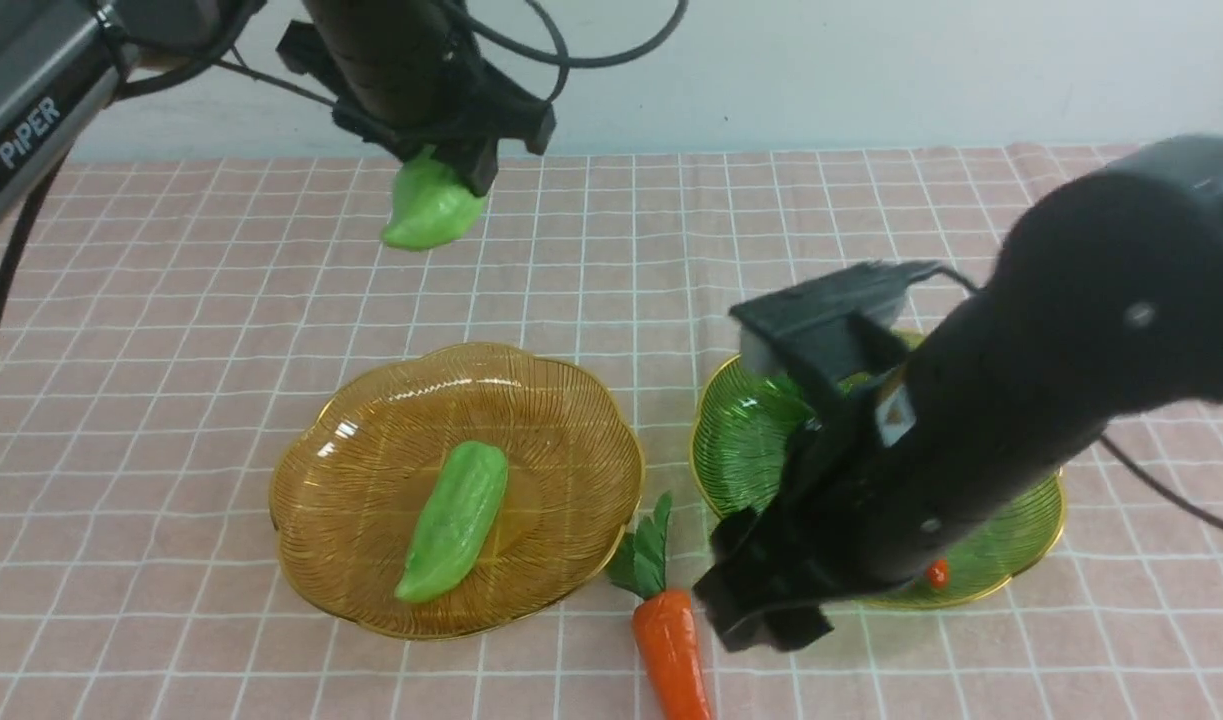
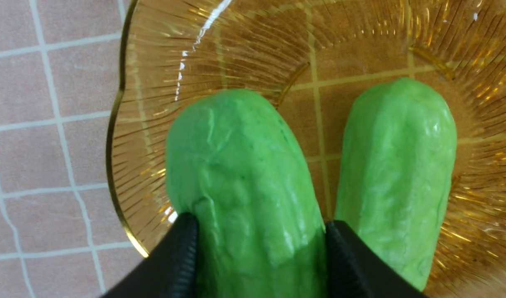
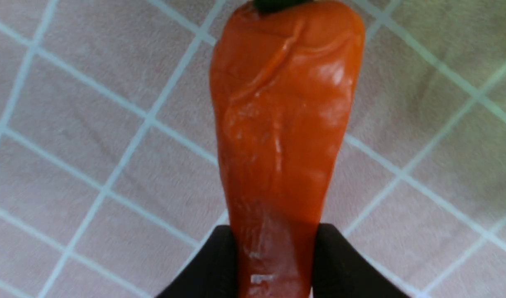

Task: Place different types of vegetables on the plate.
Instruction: 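Put the green cucumber next to the left plate into that plate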

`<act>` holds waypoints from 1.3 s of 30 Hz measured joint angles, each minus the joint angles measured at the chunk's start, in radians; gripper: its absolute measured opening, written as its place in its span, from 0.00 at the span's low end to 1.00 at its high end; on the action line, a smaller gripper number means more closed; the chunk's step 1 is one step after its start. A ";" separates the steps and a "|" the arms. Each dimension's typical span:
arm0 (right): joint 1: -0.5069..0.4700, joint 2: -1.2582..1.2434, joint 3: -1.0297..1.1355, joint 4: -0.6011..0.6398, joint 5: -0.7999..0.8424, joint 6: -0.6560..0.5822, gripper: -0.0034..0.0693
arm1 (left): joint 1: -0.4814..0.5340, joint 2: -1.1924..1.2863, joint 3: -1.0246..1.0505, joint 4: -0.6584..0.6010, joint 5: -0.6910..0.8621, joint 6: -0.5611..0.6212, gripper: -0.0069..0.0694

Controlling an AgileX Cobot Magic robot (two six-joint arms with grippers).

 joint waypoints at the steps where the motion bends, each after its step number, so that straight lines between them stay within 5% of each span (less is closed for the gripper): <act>1: -0.001 -0.037 0.000 -0.001 0.022 0.005 0.35 | 0.000 0.004 0.000 0.005 -0.001 -0.001 0.48; 9: -0.057 -0.247 0.000 -0.037 0.031 0.012 0.35 | 0.000 0.033 0.001 0.053 -0.001 -0.002 0.62; 18: -0.329 -0.210 0.000 -0.049 -0.125 -0.009 0.35 | 0.000 0.036 -0.022 0.085 0.074 -0.001 0.88; 22: -0.402 -0.131 0.000 0.058 -0.210 -0.099 0.35 | 0.000 0.028 -0.051 0.083 0.160 0.044 0.69; 27: -0.408 -0.058 0.000 0.158 -0.295 -0.186 0.52 | 0.000 -0.070 -0.052 0.085 0.169 0.070 0.19; 34: -0.420 -0.057 -0.066 0.114 -0.179 -0.204 0.64 | 0.000 -0.366 -0.008 0.043 0.189 0.069 0.09; 39: -0.420 -0.192 -0.198 0.055 0.091 -0.215 0.41 | 0.000 -0.643 0.114 0.007 0.177 0.069 0.09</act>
